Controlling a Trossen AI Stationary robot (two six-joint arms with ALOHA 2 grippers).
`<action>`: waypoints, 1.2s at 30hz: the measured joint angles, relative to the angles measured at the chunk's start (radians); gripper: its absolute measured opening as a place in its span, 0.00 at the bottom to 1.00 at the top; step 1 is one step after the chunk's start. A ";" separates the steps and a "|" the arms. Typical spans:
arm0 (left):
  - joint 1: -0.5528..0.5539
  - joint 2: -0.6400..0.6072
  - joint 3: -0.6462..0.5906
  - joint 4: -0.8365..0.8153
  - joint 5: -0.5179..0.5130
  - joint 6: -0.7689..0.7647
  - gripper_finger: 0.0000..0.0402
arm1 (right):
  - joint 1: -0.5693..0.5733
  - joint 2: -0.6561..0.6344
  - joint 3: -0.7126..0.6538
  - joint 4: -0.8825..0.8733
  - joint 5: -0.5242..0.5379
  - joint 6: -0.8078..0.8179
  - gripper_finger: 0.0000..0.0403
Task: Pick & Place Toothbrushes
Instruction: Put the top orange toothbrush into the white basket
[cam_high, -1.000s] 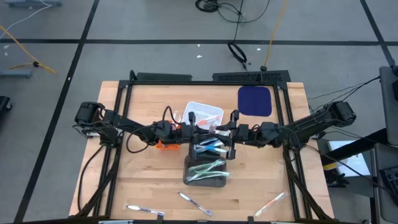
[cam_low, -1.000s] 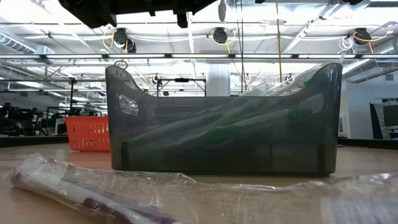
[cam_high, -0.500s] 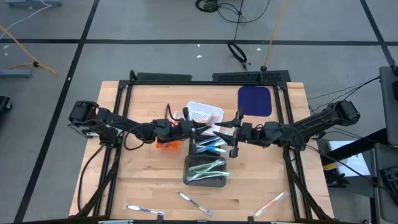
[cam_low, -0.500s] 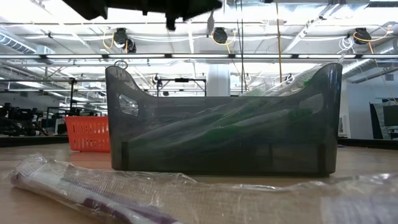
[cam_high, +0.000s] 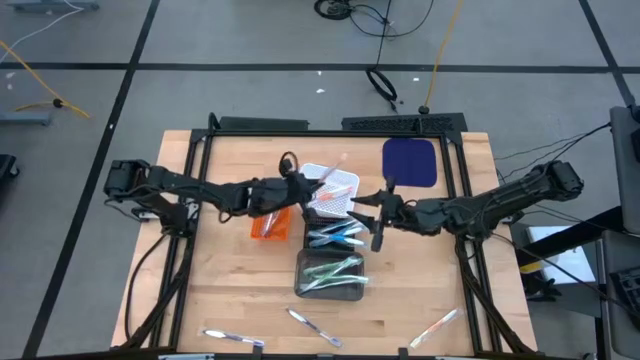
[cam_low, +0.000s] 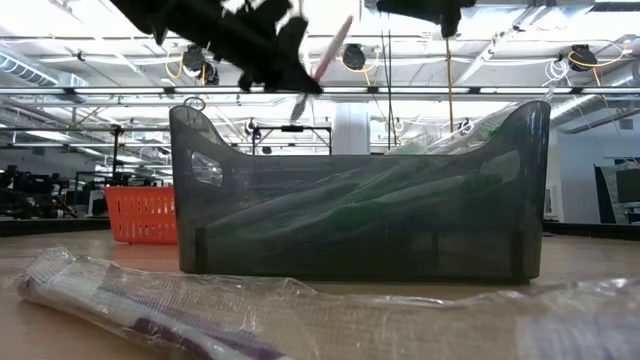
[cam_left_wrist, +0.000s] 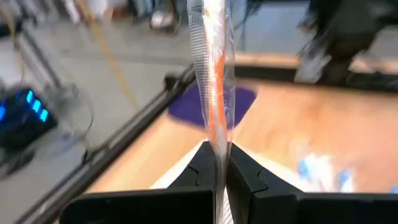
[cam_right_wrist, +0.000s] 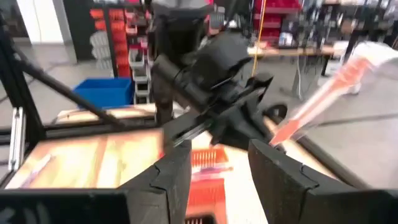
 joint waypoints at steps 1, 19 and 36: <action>0.015 0.001 0.000 -0.033 0.000 -0.019 0.01 | 0.000 0.001 0.000 -0.020 -0.002 0.016 0.37; 0.120 0.059 0.000 -0.150 0.062 -0.119 0.06 | 0.006 0.003 -0.156 0.101 -0.029 0.123 0.36; 0.121 0.107 0.000 -0.172 0.074 -0.146 0.08 | 0.006 0.003 -0.165 0.109 -0.055 0.123 0.36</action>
